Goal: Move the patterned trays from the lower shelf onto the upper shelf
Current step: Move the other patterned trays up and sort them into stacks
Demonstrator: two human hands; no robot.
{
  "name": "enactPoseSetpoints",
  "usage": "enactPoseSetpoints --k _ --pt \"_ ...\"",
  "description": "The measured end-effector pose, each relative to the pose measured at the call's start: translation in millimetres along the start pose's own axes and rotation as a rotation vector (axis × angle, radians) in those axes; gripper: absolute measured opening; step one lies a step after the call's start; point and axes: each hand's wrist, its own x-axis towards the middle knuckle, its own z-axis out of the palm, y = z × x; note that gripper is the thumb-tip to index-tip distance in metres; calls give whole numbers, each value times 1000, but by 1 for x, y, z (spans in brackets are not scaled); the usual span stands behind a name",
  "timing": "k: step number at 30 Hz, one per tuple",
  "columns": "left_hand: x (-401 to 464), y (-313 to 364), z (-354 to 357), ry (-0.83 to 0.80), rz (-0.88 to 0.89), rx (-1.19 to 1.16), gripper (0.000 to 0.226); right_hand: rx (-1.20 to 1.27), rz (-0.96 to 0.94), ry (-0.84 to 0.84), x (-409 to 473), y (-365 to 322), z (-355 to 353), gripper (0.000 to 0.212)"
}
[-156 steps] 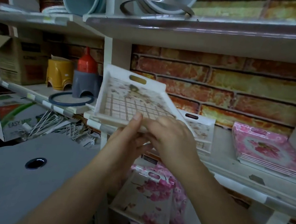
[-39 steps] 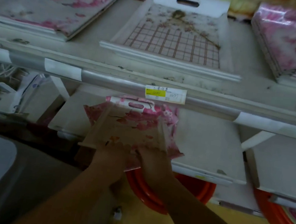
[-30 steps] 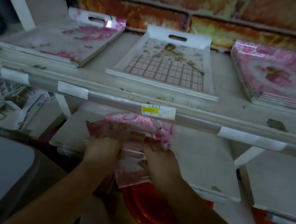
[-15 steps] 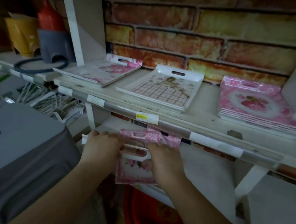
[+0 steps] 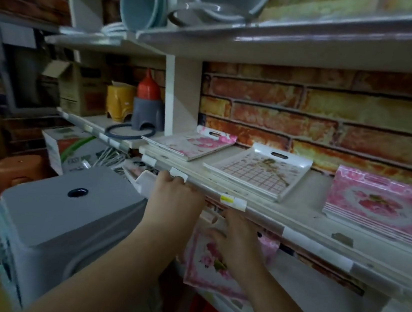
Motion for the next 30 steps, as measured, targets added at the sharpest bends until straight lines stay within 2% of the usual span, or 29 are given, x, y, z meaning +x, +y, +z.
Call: enactPoseSetpoints --k 4,7,11,15,21,30 --pt "-10 -13 -16 16 -105 31 13 71 -16 -68 19 -19 0 24" --pt "-17 -26 -21 -8 -184 42 12 111 -117 -88 34 -35 -1 23" --pt "-26 -40 -21 -81 -248 64 17 -107 -193 -111 54 -56 -2 26" --pt "-30 -45 -14 -107 -276 51 18 -271 -303 -52 59 -63 -5 29" --pt "-20 -31 3 -119 -241 -26 23 -386 -381 18 63 -50 -20 23" --pt "22 8 22 30 -105 -140 20 -502 -273 125 57 -6 -64 30"
